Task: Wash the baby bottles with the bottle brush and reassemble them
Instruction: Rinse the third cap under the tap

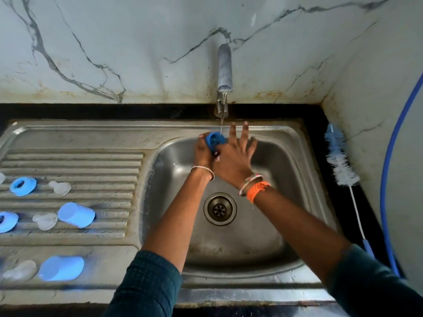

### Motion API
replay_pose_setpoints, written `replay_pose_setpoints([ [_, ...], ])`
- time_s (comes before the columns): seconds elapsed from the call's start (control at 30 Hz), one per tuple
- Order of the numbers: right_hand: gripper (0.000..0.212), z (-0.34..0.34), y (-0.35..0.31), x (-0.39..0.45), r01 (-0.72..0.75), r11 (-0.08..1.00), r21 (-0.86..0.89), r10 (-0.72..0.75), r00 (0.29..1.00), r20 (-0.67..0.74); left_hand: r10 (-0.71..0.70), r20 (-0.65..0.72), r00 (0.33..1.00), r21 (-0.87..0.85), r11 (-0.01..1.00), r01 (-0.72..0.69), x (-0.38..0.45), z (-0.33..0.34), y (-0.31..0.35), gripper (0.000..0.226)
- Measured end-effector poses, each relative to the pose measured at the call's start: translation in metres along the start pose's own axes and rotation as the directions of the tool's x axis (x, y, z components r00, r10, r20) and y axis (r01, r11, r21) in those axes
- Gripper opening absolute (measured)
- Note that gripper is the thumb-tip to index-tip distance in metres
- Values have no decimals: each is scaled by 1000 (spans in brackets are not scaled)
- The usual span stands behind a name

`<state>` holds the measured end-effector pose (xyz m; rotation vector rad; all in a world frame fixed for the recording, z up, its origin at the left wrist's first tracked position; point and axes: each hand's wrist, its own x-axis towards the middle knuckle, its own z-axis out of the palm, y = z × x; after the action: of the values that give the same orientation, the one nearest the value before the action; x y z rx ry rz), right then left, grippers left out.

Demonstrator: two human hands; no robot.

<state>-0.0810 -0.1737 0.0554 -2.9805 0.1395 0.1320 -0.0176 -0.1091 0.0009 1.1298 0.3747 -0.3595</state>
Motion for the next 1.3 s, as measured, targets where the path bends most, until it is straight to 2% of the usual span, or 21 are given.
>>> replay_pose_setpoints([
  [0.03, 21, -6, -9, 5, -53, 983, 174, 34, 993, 111, 29, -4, 1000, -20, 999, -29, -1, -2, -5, 28],
  [0.1, 20, -31, -19, 20, -132, 799, 586, -24, 968, 251, 73, -10, 997, -102, 992, -74, -8, -3, -9, 27],
  [0.17, 24, -37, -14, 45, -199, 678, 708, 84, 977, 195, 39, 27, 999, -243, 970, -31, -9, 1, -10, 29],
  [0.23, 17, -33, -20, 52, -273, 690, 671, 162, 961, 224, 29, 47, 998, -248, 969, -16, 5, -3, -18, 46],
  [0.27, 19, -24, -25, 48, -262, 729, 632, 191, 965, 180, 102, -109, 989, -139, 983, -117, 19, -13, -30, 61],
  [0.33, 22, -5, -27, 33, -65, 847, 528, 147, 982, -116, 157, -67, 985, -95, 982, -163, 18, -21, -32, 66],
  [0.4, 31, -3, -19, 23, 31, 745, 666, 118, 977, -178, -56, 108, 993, -120, 990, 69, -7, -8, -6, 44],
  [0.47, 52, -5, -9, 25, 41, 637, 770, 144, 975, -171, -87, 225, 970, -41, 994, 98, -7, -11, 0, 44],
  [0.57, 61, 10, 1, 30, 99, 632, 768, 184, 944, -273, -154, 119, 981, 145, 980, 136, -3, -17, 5, 59],
  [0.67, 81, 50, 7, 30, -44, 685, 728, 153, 985, -85, -122, -148, 981, 229, 961, 154, 12, -39, -3, 40],
  [0.73, 86, 67, 7, 35, -81, 601, 795, 199, 979, -51, -102, -179, 979, 310, 938, 154, 14, -48, 0, 24],
  [0.87, 43, 71, 1, 48, -106, 606, 789, 228, 973, -45, -187, -207, 960, 159, 962, 222, 19, -55, -2, 27],
  [0.9, 34, 69, 1, 56, -62, 550, 833, 208, 976, -64, -211, -190, 959, 169, 955, 244, 20, -53, 2, 25],
  [0.93, 21, 61, 2, 58, -72, 388, 919, 192, 981, -4, -225, -152, 962, 144, 958, 247, 18, -51, 4, 28],
  [0.97, 19, 55, 4, 61, -139, 154, 978, 176, 978, 112, -244, -122, 962, 108, 960, 257, 18, -51, 4, 33],
  [1.0, 31, 48, 7, 59, -313, -194, 930, 103, 936, 336, -282, -83, 956, 75, 954, 289, 13, -50, 4, 36],
  [1.03, 40, 47, 15, 61, -442, -508, 739, -38, 869, 494, -313, -43, 949, 46, 948, 315, 13, -49, 5, 36],
  [1.07, 43, 47, 20, 63, -509, -635, 581, -125, 810, 573, -338, -25, 941, 25, 940, 339, 10, -46, 6, 32],
  [1.13, 43, 42, 18, 59, -543, -569, 617, -115, 796, 594, -341, 6, 940, -37, 939, 341, 6, -41, 8, 28],
  [1.2, 47, 39, 14, 57, -466, -404, 788, 42, 851, 524, -356, 18, 934, -26, 934, 356, 5, -38, 6, 26],
  [1.3, 52, 47, 12, 48, -230, 150, 962, 272, 945, 183, -349, -11, 937, 49, 936, 350, 1, -40, 2, 25],
])
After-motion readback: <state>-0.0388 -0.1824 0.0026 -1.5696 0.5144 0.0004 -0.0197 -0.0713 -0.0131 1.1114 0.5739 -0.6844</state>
